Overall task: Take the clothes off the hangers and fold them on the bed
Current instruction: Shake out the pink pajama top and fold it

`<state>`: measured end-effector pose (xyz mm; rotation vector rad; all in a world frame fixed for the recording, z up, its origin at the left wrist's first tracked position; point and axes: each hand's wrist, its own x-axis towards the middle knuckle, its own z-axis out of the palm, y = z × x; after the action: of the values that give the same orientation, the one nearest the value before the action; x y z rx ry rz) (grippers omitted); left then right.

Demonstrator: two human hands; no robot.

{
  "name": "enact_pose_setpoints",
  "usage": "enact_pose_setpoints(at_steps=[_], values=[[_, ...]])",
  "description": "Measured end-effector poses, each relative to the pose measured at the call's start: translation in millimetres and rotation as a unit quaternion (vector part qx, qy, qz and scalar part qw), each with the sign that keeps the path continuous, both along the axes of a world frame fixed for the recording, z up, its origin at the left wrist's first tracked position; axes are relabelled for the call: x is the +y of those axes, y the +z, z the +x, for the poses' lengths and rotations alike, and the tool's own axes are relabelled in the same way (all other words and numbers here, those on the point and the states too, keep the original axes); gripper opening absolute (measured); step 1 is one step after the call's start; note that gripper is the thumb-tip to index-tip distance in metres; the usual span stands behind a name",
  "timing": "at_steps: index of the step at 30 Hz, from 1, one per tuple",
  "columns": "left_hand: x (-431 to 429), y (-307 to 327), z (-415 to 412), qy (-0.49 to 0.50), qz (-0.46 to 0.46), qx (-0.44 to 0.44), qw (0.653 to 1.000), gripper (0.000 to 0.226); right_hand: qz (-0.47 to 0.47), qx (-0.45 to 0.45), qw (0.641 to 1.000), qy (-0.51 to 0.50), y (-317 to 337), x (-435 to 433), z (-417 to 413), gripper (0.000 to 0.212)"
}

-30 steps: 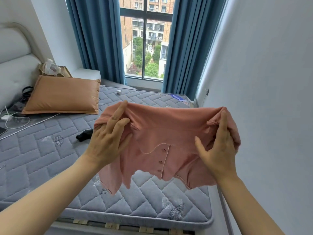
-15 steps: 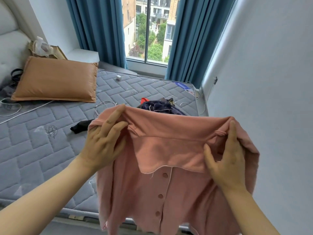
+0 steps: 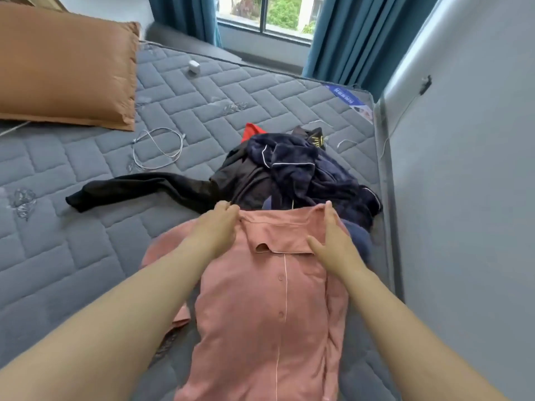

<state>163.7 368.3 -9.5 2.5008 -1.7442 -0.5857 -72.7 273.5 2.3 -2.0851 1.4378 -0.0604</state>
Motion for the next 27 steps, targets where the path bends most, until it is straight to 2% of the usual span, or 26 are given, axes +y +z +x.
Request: enact_pose_setpoints(at_steps=[5,7,11,16,20,23,25,27], values=[[42.8,-105.9,5.5,0.014,0.042,0.088,0.995,0.043,0.116,0.021,0.993,-0.002,-105.6,58.1,6.6,0.084],[67.0,-134.1,11.9,0.037,0.059,0.104,0.992,0.039,0.132,0.035,0.991,0.011,-132.4,81.6,5.4,0.074],[119.3,-174.5,17.2,0.083,0.087,0.132,0.984,0.026,0.176,0.070,0.982,0.019,-169.4,123.7,11.3,0.071],[167.7,-213.1,22.0,0.149,0.106,0.183,0.966,0.026,0.184,0.094,0.978,0.028,-201.6,159.2,31.7,0.056],[196.3,-236.4,20.8,0.182,0.116,0.200,0.956,0.024,0.198,0.076,0.977,0.023,-223.2,192.4,53.1,0.024],[220.5,-249.6,8.4,0.223,0.143,0.266,0.927,0.020,0.228,0.093,0.968,0.047,-239.4,231.7,61.9,0.013],[240.4,-258.2,-6.4,0.242,0.170,0.308,0.904,0.025,0.212,0.100,0.972,0.017,-247.9,255.8,54.7,0.009],[256.5,-266.1,-20.2,0.263,0.177,0.331,0.889,0.025,0.169,0.102,0.978,-0.060,-252.5,267.3,35.7,0.007]])
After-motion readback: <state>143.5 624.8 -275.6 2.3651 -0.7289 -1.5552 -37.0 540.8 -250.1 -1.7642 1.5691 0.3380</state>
